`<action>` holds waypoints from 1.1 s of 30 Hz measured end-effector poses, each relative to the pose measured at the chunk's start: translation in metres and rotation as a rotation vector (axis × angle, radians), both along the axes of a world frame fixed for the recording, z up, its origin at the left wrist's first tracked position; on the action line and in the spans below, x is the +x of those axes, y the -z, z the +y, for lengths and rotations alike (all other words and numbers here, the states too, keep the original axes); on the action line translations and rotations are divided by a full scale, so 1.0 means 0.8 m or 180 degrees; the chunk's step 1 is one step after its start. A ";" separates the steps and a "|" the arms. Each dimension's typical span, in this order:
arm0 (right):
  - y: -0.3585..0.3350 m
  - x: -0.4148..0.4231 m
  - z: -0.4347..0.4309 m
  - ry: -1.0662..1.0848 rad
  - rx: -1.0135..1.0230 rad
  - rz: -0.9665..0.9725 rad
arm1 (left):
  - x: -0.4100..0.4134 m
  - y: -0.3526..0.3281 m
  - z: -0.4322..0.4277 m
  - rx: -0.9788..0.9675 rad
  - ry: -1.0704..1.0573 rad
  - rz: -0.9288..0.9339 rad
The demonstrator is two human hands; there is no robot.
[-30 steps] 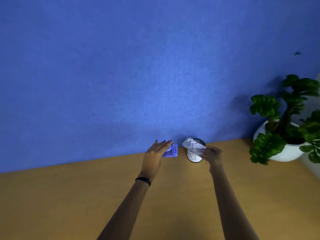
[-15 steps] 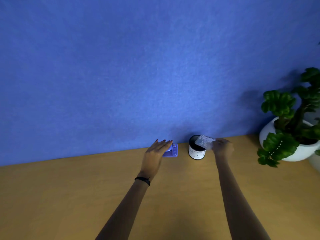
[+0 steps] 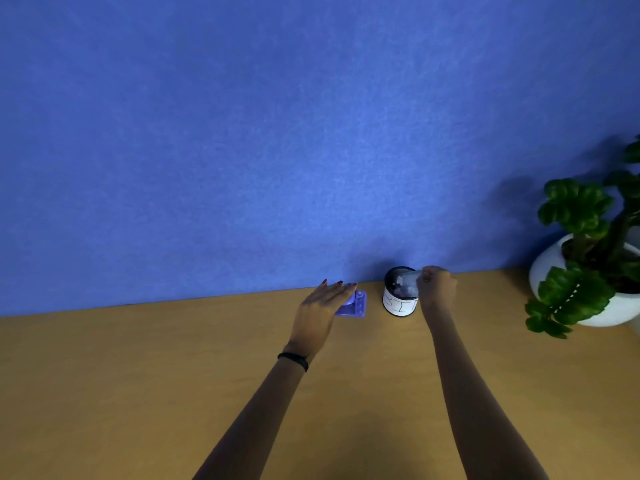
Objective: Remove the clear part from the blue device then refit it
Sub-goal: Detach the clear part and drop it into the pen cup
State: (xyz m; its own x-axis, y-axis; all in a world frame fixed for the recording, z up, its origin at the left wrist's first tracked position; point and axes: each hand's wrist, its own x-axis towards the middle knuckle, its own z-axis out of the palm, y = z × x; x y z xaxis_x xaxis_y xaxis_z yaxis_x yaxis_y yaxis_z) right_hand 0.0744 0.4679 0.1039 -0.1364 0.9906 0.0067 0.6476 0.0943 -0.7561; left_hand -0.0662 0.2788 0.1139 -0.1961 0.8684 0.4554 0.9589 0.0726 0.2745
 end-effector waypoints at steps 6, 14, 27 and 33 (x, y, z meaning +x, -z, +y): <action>0.005 -0.001 -0.004 -0.0383 0.0182 -0.0526 | 0.000 -0.001 0.000 0.0003 -0.0015 -0.0026; 0.016 -0.005 -0.007 -0.1002 0.0420 -0.0981 | 0.003 0.002 -0.001 0.0003 -0.0003 -0.0014; 0.028 0.012 -0.004 -0.1359 0.0718 -0.0812 | 0.002 -0.001 -0.001 -0.0025 0.0014 -0.0027; 0.026 0.013 -0.011 -0.1413 0.0532 -0.0760 | 0.003 -0.001 0.001 -0.0053 -0.0030 -0.0011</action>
State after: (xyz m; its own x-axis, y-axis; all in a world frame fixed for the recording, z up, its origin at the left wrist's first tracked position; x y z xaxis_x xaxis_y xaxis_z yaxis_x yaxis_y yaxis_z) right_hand 0.0847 0.4594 0.0832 -0.5594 0.8253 0.0771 0.6703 0.5051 -0.5436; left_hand -0.0639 0.2792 0.1145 -0.2058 0.8740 0.4403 0.9572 0.0861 0.2765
